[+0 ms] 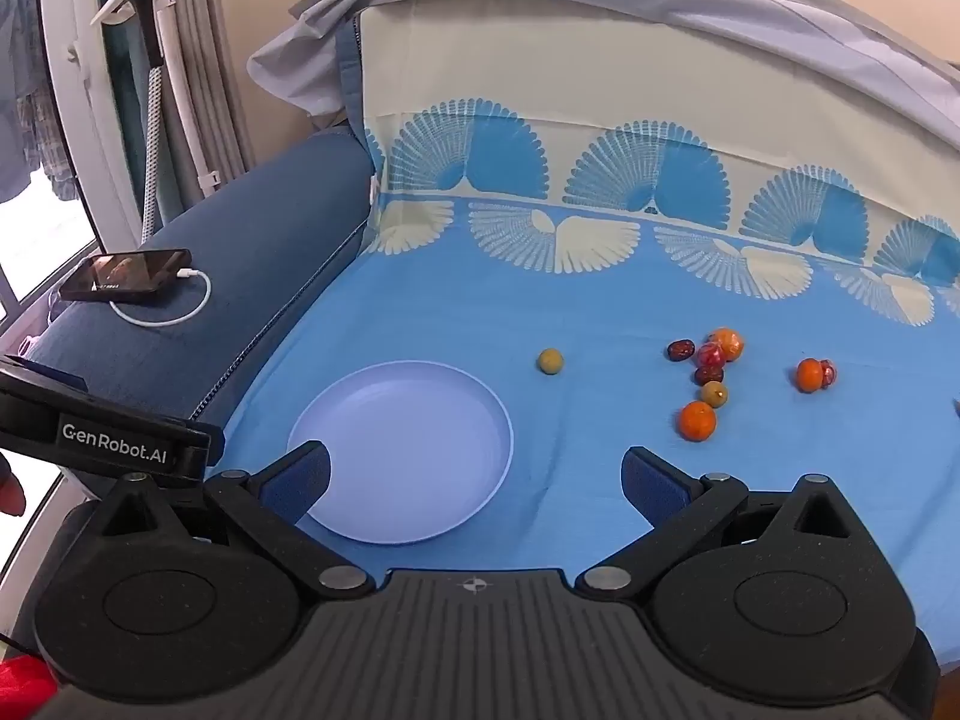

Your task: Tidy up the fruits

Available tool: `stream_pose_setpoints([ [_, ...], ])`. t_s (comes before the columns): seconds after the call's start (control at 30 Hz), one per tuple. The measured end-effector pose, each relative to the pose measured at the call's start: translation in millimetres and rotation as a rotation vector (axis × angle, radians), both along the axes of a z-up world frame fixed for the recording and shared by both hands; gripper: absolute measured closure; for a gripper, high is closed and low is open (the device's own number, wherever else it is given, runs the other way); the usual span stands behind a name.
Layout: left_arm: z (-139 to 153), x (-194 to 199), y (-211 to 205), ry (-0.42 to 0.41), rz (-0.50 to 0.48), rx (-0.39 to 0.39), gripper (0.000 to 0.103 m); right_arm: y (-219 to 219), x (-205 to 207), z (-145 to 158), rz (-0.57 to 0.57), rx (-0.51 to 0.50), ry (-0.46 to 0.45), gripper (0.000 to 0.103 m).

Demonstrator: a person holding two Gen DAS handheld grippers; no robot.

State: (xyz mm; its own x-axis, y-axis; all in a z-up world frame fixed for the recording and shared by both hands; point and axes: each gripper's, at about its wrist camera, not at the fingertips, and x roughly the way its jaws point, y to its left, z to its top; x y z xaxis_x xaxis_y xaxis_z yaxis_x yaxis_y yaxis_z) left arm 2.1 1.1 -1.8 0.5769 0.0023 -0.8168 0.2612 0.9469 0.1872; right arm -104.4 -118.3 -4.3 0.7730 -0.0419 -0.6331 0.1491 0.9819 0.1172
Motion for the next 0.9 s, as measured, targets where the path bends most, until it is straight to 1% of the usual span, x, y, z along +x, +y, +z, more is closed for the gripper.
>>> stream_pose_setpoints([
  [0.13, 0.0, 3.7, -0.8, 0.000, -0.004, -0.001, 0.000, 6.4, -0.6, -2.2, 0.003, -0.001, 0.000, 0.000],
  [0.17, -2.1, -4.0, -1.7, -0.007, 0.000, -0.011, 0.000, -0.6, -6.0, -4.7, 0.001, 0.002, 0.003, 0.000],
  [0.27, -3.9, -4.2, 2.2, -0.009, 0.000, -0.010, 0.000, 0.8, 0.3, -3.6, 0.002, 0.006, 0.007, 0.000],
  [0.3, -0.5, -1.8, -1.0, -0.011, -0.005, 0.002, 0.000, -2.3, -1.0, -2.2, 0.002, 0.005, 0.009, 0.000],
  [0.57, 0.8, -2.3, -2.0, -0.013, -0.004, 0.004, 0.000, 2.0, 0.3, -3.1, -0.002, 0.001, 0.010, 0.000],
  [0.67, 0.6, -2.6, -4.9, -0.013, -0.001, 0.004, 0.000, 0.9, -0.5, -3.4, 0.004, 0.004, 0.006, 0.000],
  [0.7, 0.2, -0.8, -2.7, 0.001, 0.001, -0.006, 0.000, 1.3, -0.6, -3.3, 0.004, 0.005, 0.005, 0.000],
  [0.9, 3.2, -2.7, -3.0, -0.034, 0.008, 0.006, 0.000, -0.5, -0.7, -4.8, 0.007, 0.015, -0.007, 0.000],
])
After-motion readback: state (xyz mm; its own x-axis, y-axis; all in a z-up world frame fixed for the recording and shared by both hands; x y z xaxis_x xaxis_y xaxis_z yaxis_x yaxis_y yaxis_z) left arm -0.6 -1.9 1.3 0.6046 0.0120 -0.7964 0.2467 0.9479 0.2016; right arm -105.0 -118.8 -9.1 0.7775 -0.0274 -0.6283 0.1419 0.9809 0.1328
